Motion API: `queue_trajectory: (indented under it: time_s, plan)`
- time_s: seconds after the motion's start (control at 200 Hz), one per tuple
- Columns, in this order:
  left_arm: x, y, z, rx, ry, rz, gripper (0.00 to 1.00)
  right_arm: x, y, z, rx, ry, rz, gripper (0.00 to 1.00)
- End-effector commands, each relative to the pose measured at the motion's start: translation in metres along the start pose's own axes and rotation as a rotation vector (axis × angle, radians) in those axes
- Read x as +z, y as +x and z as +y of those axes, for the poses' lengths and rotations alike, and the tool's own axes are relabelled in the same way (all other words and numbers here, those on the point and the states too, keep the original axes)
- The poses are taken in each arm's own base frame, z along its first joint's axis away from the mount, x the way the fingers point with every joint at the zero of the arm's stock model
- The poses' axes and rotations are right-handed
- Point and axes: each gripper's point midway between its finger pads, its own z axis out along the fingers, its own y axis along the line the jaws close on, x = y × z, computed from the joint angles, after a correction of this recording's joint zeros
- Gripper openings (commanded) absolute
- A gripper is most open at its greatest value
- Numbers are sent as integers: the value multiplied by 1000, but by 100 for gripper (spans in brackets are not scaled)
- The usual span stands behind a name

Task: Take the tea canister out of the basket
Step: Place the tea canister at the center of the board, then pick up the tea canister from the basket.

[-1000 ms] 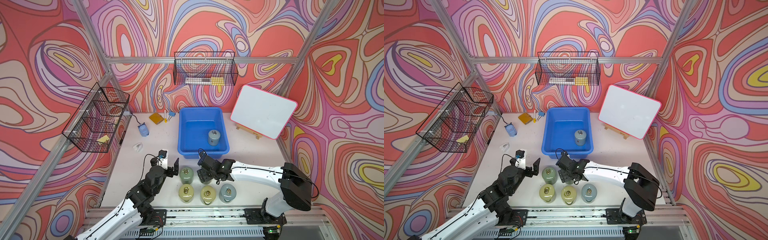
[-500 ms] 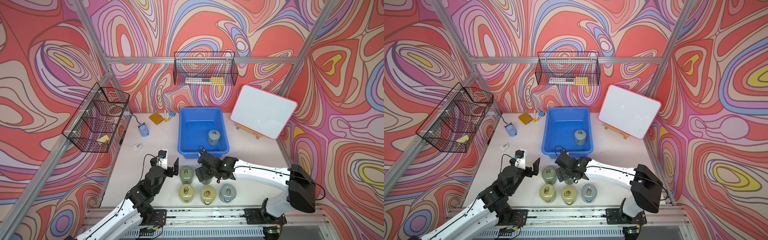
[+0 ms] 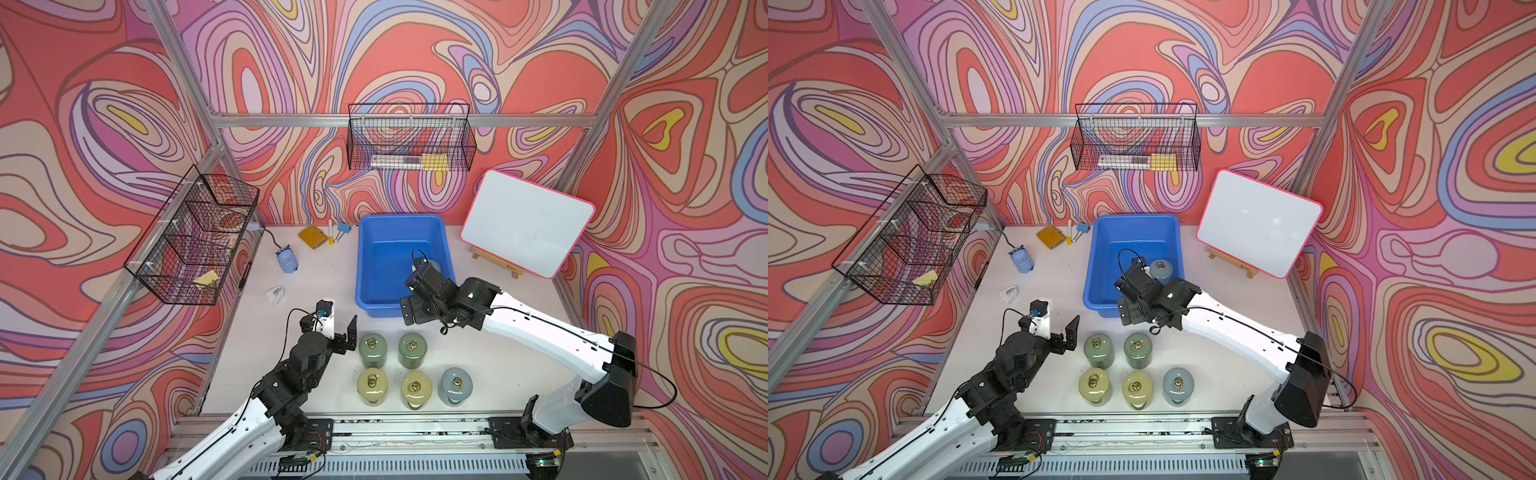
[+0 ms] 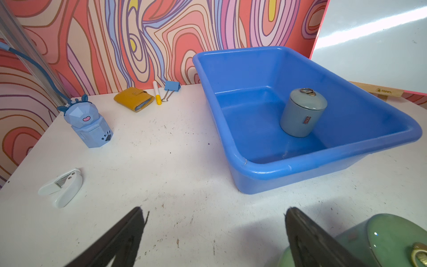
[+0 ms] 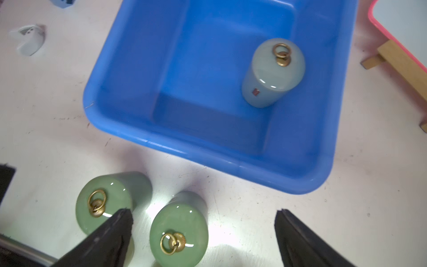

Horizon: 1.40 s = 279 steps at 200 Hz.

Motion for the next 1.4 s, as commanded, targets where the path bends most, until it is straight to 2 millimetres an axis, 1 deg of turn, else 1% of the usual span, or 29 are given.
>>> queue_trajectory:
  time_s: [0.0, 0.12, 0.31, 0.345, 0.35, 0.366, 0.511, 0.626, 0.736, 0.876, 1.081, 1.392]
  plan:
    - [-1, 1, 4, -7, -16, -9, 99, 14, -8, -25, 32, 52, 42, 98]
    - [-1, 1, 4, -9, -13, -9, 99, 30, -26, -39, 69, 49, 46, 98]
    - [-1, 2, 2, -16, -4, -8, 99, 62, -44, -61, 104, 102, 78, 98]
    - [-1, 1, 2, -17, -3, -10, 99, 64, -49, -65, 116, 121, 70, 98]
    - [-1, 1, 2, -17, -5, -10, 99, 63, -51, -65, 119, 122, 65, 98]
    - [-1, 2, 2, -17, -4, -9, 99, 72, -49, -66, 115, 136, 83, 98]
    - [-1, 1, 1, -18, 0, -8, 99, 97, -60, -72, 152, 201, 97, 98]
    - [0, 2, 1, -16, 0, -7, 99, 117, -68, -73, 211, 187, 97, 98]
    - [0, 2, 2, -16, -3, -7, 99, 132, -75, -81, 298, 174, 85, 98]
    - [0, 2, 1, -18, -1, -8, 99, 148, -77, -85, 350, 167, 86, 98]
    - [-1, 1, 1, -21, 5, -11, 99, 168, -75, -87, 353, 201, 117, 98]
    - [-2, 0, 2, -24, 0, -15, 99, 184, -78, -94, 366, 258, 121, 98]
